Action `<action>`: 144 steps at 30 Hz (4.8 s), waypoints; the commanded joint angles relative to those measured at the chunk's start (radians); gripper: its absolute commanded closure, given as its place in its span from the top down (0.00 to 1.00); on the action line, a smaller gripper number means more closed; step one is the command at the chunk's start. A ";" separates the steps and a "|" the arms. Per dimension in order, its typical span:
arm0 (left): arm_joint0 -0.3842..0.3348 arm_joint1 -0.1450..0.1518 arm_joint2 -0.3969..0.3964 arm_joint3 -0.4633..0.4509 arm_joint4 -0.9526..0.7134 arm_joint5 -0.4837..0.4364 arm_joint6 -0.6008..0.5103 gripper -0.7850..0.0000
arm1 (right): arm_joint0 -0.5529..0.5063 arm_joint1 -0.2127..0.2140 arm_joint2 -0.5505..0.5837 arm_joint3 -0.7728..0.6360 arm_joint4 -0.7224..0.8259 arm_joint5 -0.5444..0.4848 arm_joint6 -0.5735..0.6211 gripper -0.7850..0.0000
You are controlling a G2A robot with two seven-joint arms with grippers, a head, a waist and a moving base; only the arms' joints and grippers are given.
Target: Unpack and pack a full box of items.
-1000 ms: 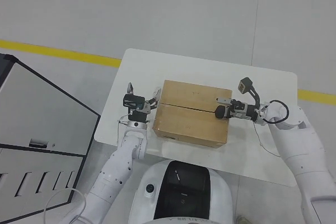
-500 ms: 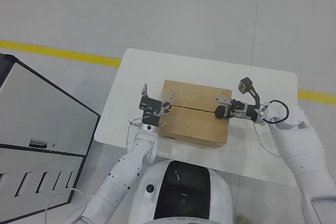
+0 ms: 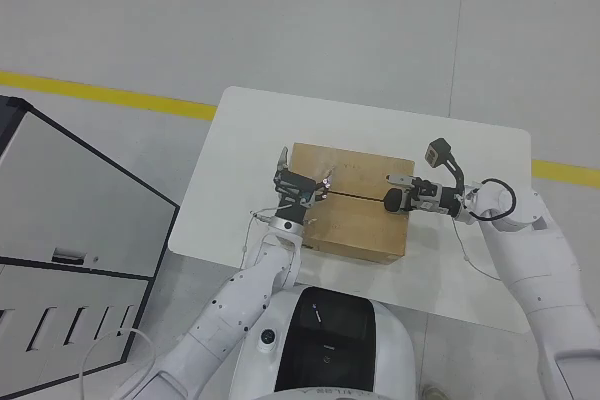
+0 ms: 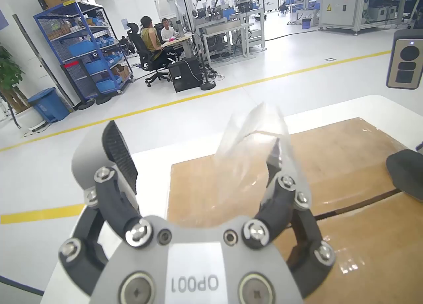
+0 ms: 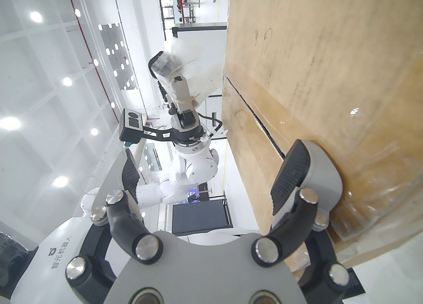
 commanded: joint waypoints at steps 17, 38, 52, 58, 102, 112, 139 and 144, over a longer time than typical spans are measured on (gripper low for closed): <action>0.008 -0.025 0.040 0.036 0.017 -0.012 0.007 1.00 | 0.000 0.000 0.000 0.000 0.000 0.000 0.000 1.00; -0.041 -0.071 0.085 0.107 0.006 0.037 0.015 1.00 | 0.000 0.000 0.000 0.000 0.000 0.000 0.000 1.00; 0.102 -0.020 -0.061 -0.040 0.174 0.007 -0.008 1.00 | 0.000 0.000 0.000 0.000 0.000 0.000 0.000 1.00; 0.176 0.001 -0.133 -0.144 0.182 -0.048 -0.027 1.00 | 0.000 0.000 0.000 0.000 0.000 0.000 0.000 1.00; 0.191 0.000 -0.161 -0.185 0.177 -0.069 -0.025 1.00 | -0.130 0.039 0.002 -0.281 -0.303 -0.158 -0.213 1.00; 0.201 0.001 -0.175 -0.193 0.176 -0.066 -0.020 1.00 | -0.110 0.039 -0.021 -0.263 -0.302 -0.161 -0.202 0.68; 0.229 0.002 -0.182 -0.218 0.178 -0.069 -0.011 1.00 | -0.130 0.060 -0.027 -0.351 -0.522 -0.116 -0.254 0.37; 0.227 0.002 -0.183 -0.217 0.176 -0.071 -0.012 1.00 | -0.136 0.062 -0.031 -0.370 -0.541 -0.130 -0.257 0.35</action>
